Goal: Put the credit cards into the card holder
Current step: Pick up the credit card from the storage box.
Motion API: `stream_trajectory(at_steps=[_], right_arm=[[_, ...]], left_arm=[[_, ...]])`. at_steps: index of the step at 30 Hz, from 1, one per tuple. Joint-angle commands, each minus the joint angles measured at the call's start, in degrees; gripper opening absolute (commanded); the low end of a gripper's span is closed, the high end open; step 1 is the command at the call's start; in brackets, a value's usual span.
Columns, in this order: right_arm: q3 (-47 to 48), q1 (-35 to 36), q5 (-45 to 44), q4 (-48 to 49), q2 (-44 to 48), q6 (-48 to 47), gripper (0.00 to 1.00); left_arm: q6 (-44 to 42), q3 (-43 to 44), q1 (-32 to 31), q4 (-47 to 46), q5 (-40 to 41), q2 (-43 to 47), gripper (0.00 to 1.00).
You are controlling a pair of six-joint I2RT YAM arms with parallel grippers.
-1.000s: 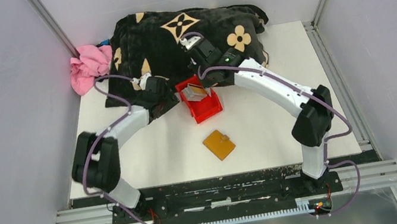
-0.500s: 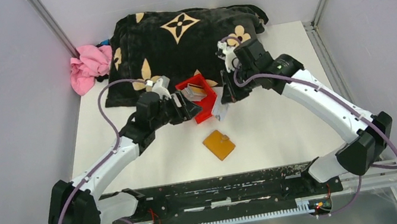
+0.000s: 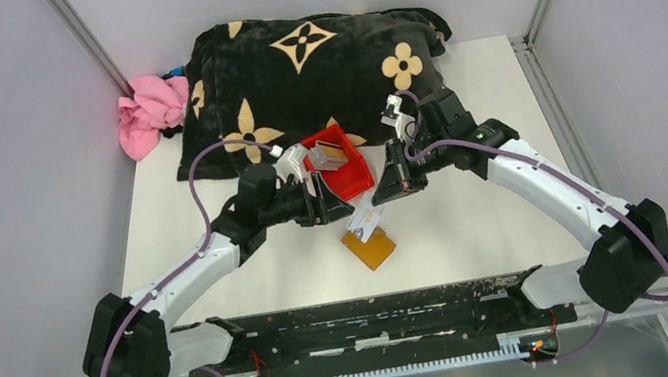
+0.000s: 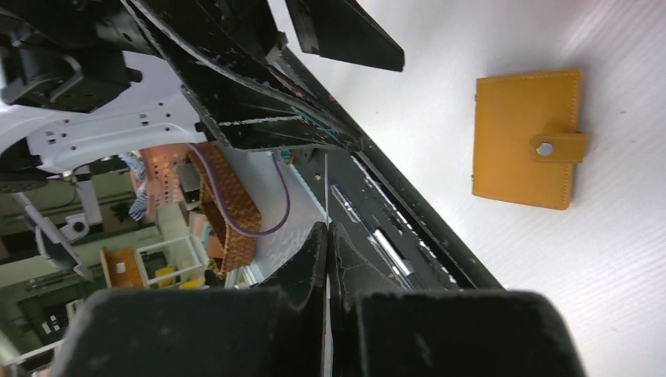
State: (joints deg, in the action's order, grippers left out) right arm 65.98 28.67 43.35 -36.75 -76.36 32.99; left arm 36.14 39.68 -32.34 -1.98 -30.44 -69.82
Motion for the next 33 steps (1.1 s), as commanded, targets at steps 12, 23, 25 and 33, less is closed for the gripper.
stream_trajectory(at_steps=[12, 23, 25, 33], right_arm=[[-8.28, -1.6, 8.47, 13.92, 4.16, 8.23, 0.01], [-13.94, -1.82, 9.3, 20.39, 4.61, 11.51, 0.01], [-15.05, -1.81, 9.54, 21.42, 4.79, 11.96, 0.01], [-17.25, -2.36, 10.16, 26.4, 2.46, 13.28, 0.01]], left_arm=[[1.39, -2.2, 0.4, -5.79, -1.17, 2.0, 0.71], [2.42, -1.25, 0.52, -5.14, -1.45, 2.15, 0.74], [2.47, -0.81, 0.59, -4.82, -1.38, 2.14, 0.76], [3.22, 0.18, 0.59, -4.27, -3.05, 1.28, 0.77]])
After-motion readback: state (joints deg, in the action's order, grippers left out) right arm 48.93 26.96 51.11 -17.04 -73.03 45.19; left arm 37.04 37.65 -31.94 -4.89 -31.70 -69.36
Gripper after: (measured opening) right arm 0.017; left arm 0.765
